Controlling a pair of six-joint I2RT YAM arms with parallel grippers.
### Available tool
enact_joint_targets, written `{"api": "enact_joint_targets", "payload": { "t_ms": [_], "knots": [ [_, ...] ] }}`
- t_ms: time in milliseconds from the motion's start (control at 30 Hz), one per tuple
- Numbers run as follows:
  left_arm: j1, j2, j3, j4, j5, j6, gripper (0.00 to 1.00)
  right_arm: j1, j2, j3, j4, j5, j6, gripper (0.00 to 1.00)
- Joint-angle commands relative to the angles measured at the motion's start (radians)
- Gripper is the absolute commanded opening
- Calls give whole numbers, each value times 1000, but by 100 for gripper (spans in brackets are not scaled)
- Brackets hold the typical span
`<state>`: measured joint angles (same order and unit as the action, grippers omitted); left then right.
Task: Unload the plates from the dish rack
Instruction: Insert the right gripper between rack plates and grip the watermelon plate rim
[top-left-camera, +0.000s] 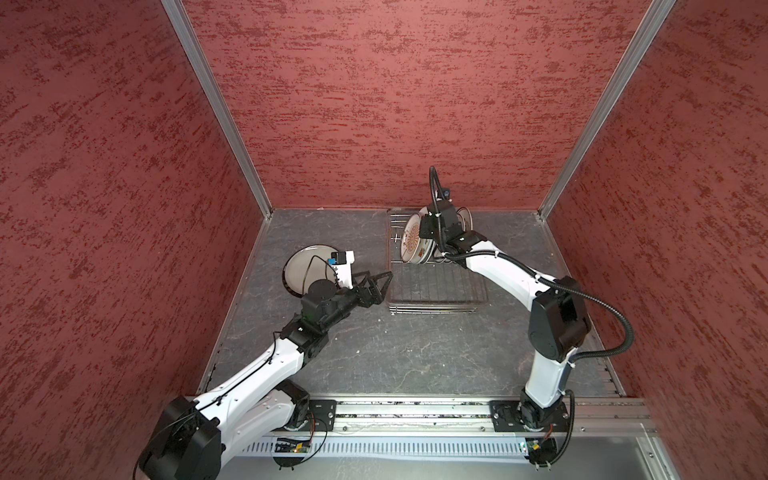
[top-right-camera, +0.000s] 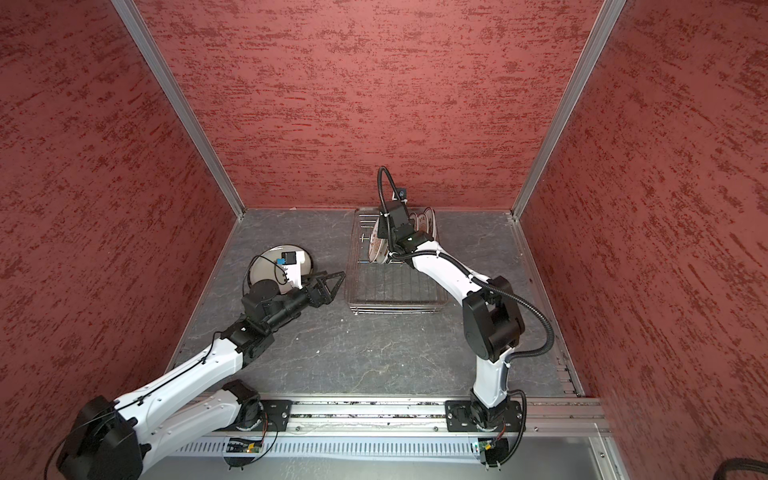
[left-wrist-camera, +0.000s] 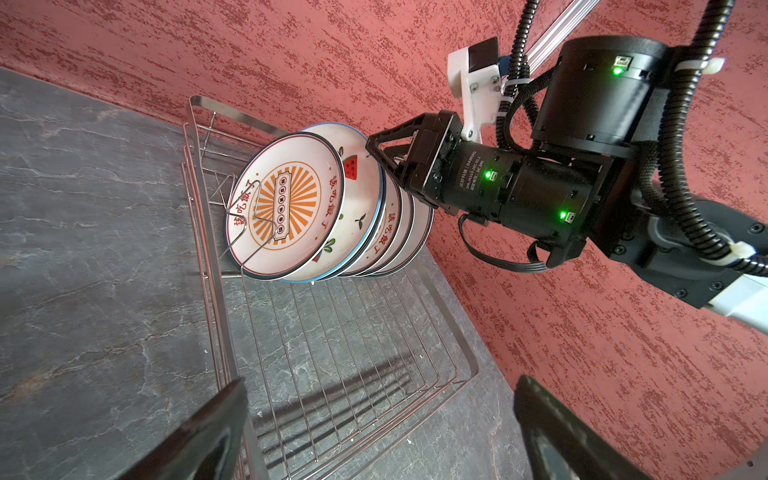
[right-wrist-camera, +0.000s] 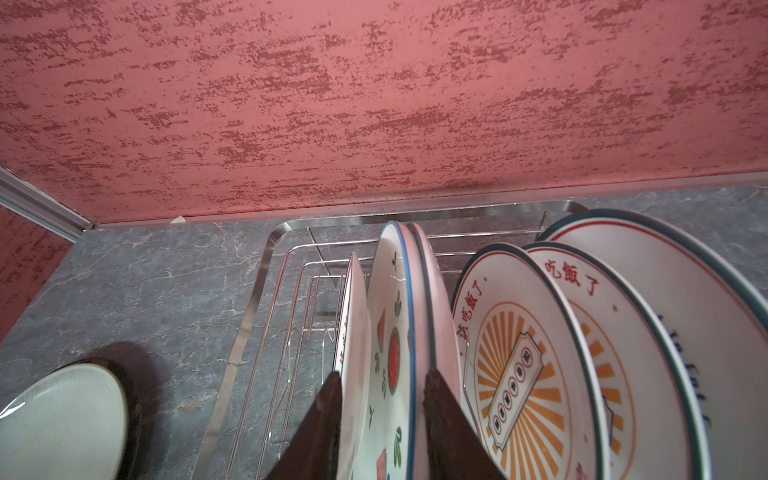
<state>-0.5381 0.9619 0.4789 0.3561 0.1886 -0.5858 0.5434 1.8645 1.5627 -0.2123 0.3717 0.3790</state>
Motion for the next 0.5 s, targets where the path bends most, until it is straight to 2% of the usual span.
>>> {"api": "enact_joint_targets", "payload": {
  "t_ms": [0,67,333,467],
  "knots": [
    [-6,11,25,5,-18,19,100,-7,27,40,-14,39,9,34],
    [-6,16,26,8,-19,18,99,-7,39,49,-19,40,10,30],
    [-8,46,30,17,-31,17,100,-1,87,93,-53,82,24,28],
    [-8,74,31,29,-42,10,99,23,118,132,-76,151,24,25]
  ]
}}
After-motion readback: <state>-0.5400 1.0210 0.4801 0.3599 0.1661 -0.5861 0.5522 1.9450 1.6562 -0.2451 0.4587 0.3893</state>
